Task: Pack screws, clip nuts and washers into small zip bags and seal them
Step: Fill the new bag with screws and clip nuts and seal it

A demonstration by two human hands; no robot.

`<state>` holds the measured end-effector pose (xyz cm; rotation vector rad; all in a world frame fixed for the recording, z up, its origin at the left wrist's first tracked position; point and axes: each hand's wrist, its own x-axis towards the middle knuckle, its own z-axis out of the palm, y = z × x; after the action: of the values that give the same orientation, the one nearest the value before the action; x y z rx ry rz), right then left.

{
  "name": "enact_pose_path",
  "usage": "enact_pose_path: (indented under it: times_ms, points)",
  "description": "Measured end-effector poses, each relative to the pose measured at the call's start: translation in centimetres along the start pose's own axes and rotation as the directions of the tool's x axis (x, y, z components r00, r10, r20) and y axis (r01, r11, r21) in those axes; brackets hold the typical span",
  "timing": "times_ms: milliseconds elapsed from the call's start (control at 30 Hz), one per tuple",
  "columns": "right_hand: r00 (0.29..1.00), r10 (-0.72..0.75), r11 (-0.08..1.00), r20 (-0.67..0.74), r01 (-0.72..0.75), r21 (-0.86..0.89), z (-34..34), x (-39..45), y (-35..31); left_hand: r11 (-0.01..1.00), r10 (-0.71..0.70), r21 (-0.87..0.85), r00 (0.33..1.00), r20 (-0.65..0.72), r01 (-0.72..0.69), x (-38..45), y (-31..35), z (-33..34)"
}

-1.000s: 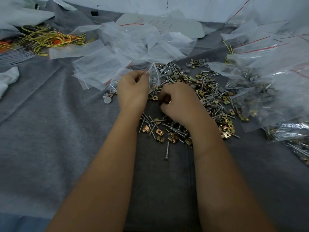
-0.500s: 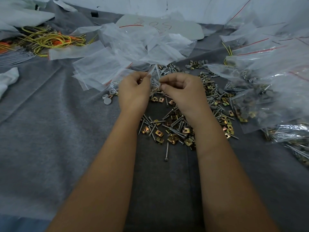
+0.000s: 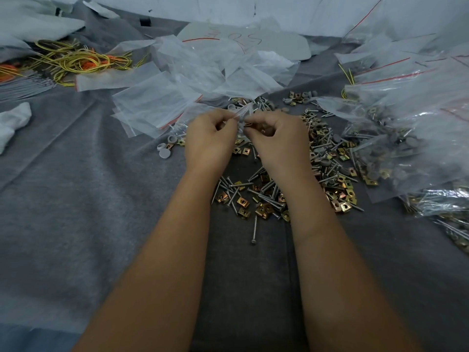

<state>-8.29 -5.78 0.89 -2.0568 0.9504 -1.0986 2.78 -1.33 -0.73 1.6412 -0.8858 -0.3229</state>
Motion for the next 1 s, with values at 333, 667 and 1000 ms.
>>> enact_pose_path:
  times_ms: [333, 667, 1000]
  points:
    - [0.997, 0.003, 0.958, 0.079, 0.020, -0.287, -0.62, 0.07, 0.47, 0.991, -0.061, -0.124, 0.986, -0.157, 0.042, 0.02, 0.39, -0.29]
    - [0.967, 0.019, 0.774, 0.254, 0.146, -0.615, -0.43, -0.04, 0.69, 0.983, -0.062, -0.178, 0.987, -0.148, 0.035, 0.01, 0.41, -0.20]
    - [0.990, -0.076, 0.993, -0.118, 0.064, -0.103, -0.58, 0.11, -0.04, 0.990, -0.052, -0.135, 0.996, -0.078, 0.041, 0.14, 0.21, -0.10]
